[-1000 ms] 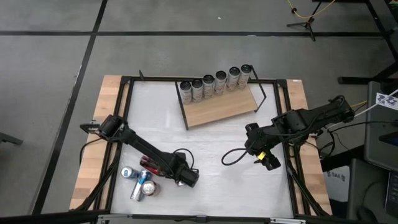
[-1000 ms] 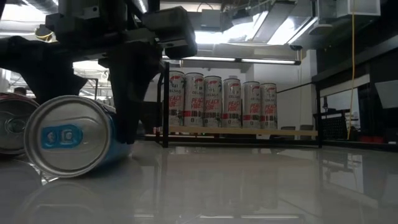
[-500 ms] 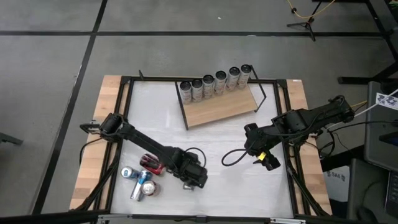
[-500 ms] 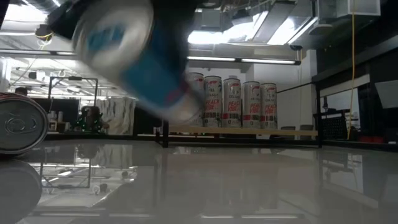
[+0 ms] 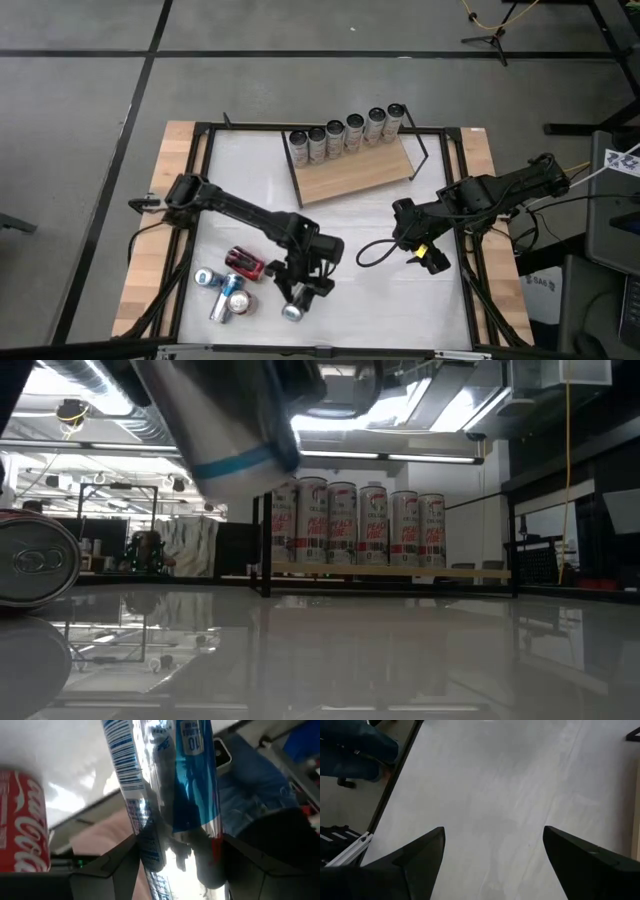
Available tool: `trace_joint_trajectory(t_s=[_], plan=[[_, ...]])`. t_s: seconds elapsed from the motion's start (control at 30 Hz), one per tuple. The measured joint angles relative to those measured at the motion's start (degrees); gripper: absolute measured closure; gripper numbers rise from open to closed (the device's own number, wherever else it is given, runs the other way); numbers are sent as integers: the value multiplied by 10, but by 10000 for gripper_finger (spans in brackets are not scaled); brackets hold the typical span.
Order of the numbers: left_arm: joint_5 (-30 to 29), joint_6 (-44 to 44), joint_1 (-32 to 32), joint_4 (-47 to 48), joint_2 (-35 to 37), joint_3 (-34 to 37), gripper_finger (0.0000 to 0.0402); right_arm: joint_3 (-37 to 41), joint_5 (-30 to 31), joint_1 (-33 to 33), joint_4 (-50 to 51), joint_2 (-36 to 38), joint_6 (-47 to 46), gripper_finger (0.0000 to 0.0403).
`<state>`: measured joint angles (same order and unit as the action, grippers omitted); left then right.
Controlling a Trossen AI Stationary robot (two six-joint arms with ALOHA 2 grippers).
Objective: Place canned beverage on shelf
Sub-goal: Adjust the blue soda can
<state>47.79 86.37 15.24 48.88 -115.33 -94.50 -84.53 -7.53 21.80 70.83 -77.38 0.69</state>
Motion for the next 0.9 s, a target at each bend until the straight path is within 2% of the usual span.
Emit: trace_joint_trajectory(t_s=[0.33,0.57,0.9], plan=[[130,-10,-23,-17,0,115,177,0,0,0,0,0,0,72],[209,-21,-20,-83,0,204,177,0,0,0,0,0,0,72],[224,-19,-20,-117,0,254,177,0,0,0,-4,0,0,72]])
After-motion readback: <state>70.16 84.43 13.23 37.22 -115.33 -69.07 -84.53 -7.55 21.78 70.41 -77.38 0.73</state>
